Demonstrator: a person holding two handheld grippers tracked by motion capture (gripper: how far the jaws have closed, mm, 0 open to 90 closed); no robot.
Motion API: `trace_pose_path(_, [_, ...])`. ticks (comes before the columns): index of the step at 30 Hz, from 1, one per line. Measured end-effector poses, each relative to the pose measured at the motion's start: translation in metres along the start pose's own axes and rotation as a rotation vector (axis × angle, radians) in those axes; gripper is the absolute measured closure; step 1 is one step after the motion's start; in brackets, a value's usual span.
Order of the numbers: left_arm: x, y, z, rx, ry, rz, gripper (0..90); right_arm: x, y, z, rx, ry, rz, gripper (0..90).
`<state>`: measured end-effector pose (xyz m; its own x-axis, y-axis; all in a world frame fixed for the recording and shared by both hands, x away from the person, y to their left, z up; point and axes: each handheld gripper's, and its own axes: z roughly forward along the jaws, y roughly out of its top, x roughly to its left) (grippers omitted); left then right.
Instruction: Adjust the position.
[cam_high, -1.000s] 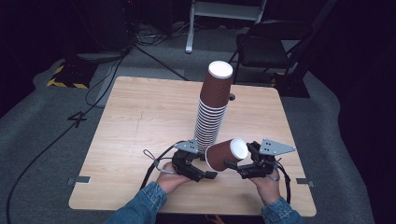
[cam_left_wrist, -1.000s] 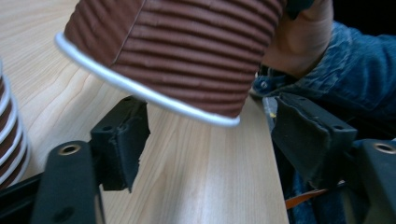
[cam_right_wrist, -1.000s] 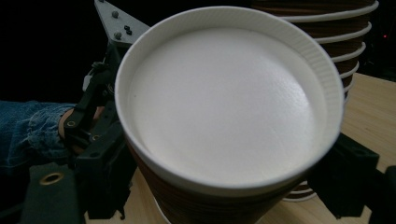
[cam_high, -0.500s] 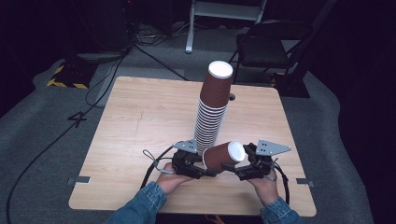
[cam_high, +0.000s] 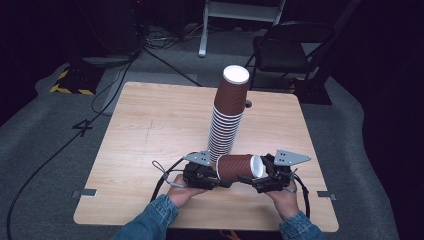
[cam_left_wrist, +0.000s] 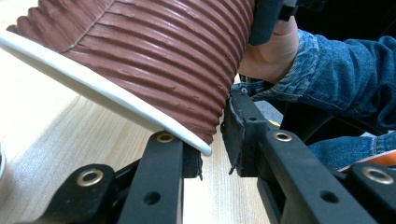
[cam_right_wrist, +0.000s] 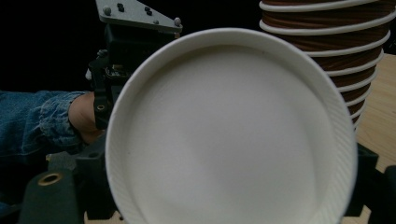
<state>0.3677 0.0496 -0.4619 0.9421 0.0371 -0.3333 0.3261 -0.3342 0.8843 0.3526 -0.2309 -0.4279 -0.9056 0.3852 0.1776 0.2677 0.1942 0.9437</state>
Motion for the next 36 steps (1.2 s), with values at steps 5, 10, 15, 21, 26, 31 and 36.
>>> trace_pose_path(5, [-0.003,0.001,0.000,0.005,0.010,0.031,78.6,-0.001,-0.001,0.000,0.004,0.014,0.012,18.3])
trace_pose_path(10, [-0.007,0.002,-0.001,0.021,0.021,0.078,80.7,-0.003,-0.001,0.000,0.008,0.038,0.027,18.1])
trace_pose_path(15, [-0.011,0.005,0.001,0.063,0.019,0.113,83.5,-0.008,0.000,0.000,0.062,0.064,0.065,15.0])
trace_pose_path(21, [-0.010,0.007,-0.002,0.113,0.032,0.110,83.6,-0.012,0.008,-0.008,0.053,0.088,0.098,8.4])
trace_pose_path(26, [-0.012,0.012,-0.002,0.180,0.064,0.134,83.6,-0.017,0.025,-0.020,0.114,0.093,0.099,7.6])
trace_pose_path(31, [-0.013,0.014,-0.001,0.253,0.069,0.163,83.5,-0.021,0.046,-0.021,0.241,0.109,0.110,7.5])
trace_pose_path(36, [-0.018,0.018,0.001,0.305,0.077,0.194,83.5,-0.019,0.062,-0.007,0.405,0.120,0.087,7.1])
